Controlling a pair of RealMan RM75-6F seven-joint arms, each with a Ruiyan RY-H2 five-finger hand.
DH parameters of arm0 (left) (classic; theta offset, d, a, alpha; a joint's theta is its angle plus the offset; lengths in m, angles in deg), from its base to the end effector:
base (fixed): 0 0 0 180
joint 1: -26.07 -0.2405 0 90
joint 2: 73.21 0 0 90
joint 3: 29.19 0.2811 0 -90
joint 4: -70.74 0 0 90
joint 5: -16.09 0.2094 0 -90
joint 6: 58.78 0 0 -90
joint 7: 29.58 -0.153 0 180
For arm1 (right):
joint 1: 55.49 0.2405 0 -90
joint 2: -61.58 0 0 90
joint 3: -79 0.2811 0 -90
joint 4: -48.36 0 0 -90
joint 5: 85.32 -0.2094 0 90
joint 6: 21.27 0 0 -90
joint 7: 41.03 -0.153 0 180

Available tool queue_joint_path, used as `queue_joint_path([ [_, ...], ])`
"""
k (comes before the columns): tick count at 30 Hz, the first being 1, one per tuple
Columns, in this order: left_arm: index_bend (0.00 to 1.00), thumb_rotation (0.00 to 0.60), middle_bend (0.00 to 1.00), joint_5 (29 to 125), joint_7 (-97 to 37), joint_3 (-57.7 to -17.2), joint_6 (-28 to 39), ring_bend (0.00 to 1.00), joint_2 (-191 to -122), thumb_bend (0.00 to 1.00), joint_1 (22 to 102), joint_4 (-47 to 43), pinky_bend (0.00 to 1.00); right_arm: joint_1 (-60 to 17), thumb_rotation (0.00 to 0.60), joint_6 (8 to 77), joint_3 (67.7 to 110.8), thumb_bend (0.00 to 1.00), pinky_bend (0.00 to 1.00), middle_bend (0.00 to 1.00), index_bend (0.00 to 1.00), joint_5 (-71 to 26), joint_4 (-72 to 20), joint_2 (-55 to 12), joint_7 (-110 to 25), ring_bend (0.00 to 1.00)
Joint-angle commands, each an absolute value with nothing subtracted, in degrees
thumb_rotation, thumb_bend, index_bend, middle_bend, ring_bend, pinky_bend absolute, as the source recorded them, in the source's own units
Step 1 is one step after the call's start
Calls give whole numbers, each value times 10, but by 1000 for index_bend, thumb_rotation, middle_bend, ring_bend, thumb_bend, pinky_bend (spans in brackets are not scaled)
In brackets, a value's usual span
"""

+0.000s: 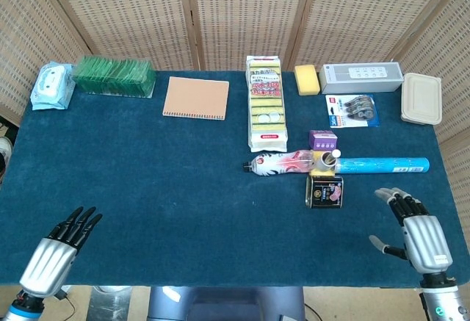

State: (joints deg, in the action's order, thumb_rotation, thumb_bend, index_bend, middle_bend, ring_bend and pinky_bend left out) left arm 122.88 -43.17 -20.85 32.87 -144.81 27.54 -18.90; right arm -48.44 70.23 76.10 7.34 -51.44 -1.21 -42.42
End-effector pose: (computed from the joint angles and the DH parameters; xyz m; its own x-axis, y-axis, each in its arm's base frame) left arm -0.2938 0.1227 0.1028 0.5200 0.0337 0.8535 0.8127 -0.3273 -0.4821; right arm -0.2883 -0.1791 0.1643 0.2757 0.0093 0.9612 -0.9493 -0.1548 0.2738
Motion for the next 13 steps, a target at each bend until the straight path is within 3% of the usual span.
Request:
queue_joint_path([
  [1, 54, 600, 78, 1220, -426, -211, 332, 59, -1442, 207, 273, -194, 287, -498, 600, 719, 746, 196, 233, 217, 192, 104, -518, -6, -416, 173],
  [5, 53, 600, 78, 1219, -420, -214, 357, 59, -1431, 207, 261, -202, 288, -528, 600, 746, 716, 197, 234, 215, 189, 154, -514, 4, -381, 167],
  [13, 53, 600, 78, 1226, -416, -214, 366, 59, -1430, 208, 254, -197, 287, -535, 600, 747, 726, 197, 233, 216, 188, 156, -513, 3, -395, 167],
])
